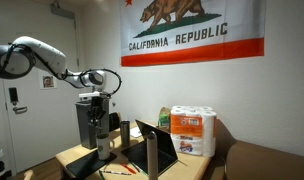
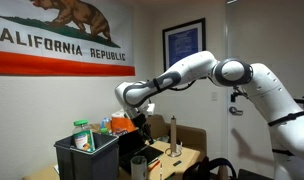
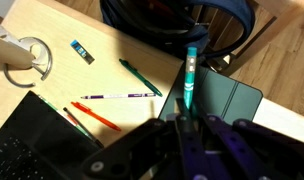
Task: Put the pen inside the mug cup
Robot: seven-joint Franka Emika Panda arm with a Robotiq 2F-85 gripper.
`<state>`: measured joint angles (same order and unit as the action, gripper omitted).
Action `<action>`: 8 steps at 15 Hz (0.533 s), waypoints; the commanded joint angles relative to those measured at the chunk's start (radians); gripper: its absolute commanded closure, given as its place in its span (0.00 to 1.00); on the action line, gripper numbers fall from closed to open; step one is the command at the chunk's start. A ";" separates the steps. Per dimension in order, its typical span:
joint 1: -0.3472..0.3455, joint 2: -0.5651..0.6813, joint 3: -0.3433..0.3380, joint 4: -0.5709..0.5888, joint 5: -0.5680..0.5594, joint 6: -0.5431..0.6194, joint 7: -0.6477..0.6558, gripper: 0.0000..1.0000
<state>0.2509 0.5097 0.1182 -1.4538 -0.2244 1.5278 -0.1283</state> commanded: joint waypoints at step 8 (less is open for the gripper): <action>-0.003 -0.012 0.008 -0.058 -0.010 0.005 0.024 0.93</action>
<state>0.2509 0.5095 0.1183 -1.4798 -0.2268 1.5278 -0.1283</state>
